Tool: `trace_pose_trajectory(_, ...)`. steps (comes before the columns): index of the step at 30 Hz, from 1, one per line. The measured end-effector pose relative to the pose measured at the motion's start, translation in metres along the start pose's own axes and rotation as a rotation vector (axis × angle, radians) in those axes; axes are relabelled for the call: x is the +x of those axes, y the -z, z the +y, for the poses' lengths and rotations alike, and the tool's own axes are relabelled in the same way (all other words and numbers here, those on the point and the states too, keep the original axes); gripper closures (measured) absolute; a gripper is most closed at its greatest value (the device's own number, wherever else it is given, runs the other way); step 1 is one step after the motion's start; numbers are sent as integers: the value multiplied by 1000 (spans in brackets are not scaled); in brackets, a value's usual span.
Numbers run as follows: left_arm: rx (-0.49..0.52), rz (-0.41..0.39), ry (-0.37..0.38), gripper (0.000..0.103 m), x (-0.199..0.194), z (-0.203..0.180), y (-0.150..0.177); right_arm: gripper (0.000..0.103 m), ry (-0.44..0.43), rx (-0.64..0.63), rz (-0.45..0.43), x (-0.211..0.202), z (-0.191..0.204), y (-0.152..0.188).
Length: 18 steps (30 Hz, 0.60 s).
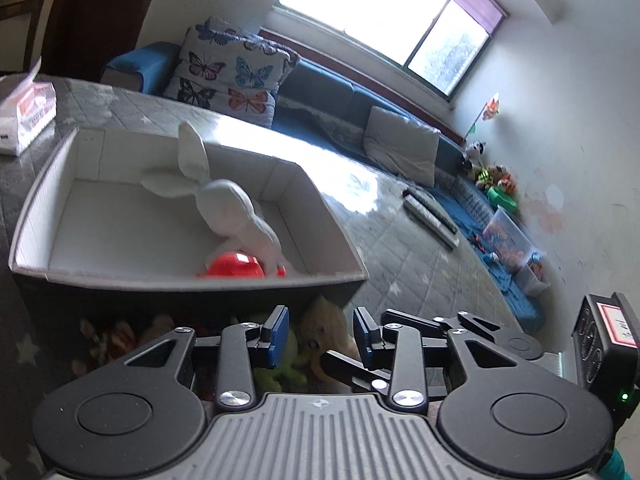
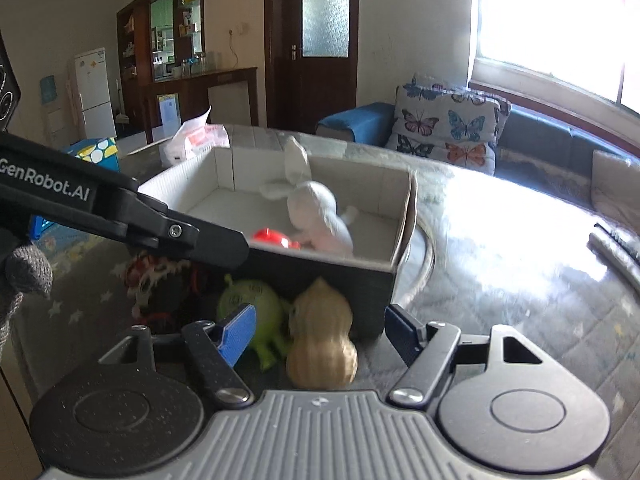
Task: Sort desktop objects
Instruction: 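Move the left gripper to the tan peanut toy and grasp it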
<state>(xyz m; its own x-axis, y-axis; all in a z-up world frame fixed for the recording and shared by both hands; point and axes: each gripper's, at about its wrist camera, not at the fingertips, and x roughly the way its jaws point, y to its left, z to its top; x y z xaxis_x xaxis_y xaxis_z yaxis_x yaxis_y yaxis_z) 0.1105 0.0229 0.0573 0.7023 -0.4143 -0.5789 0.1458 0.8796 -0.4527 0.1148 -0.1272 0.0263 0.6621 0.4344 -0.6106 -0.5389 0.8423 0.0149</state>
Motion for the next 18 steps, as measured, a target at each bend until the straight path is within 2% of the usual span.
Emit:
trace_pose_trajectory(6,0,29,1,65,8,-2,10,33,3,48,17,8,-6,12)
trace_pose_trajectory(14,-4,42,2,65,17,-2,7,50,-16,87,44,21,-12,16)
trace_pose_trajectory(16,-4,48,3,65,20,-3,8,58,-23,92,53,23,-12,18)
trace_pose_trajectory(18,-1,53,5,65,22,-4,8,58,-22,92,52,24,-11,20)
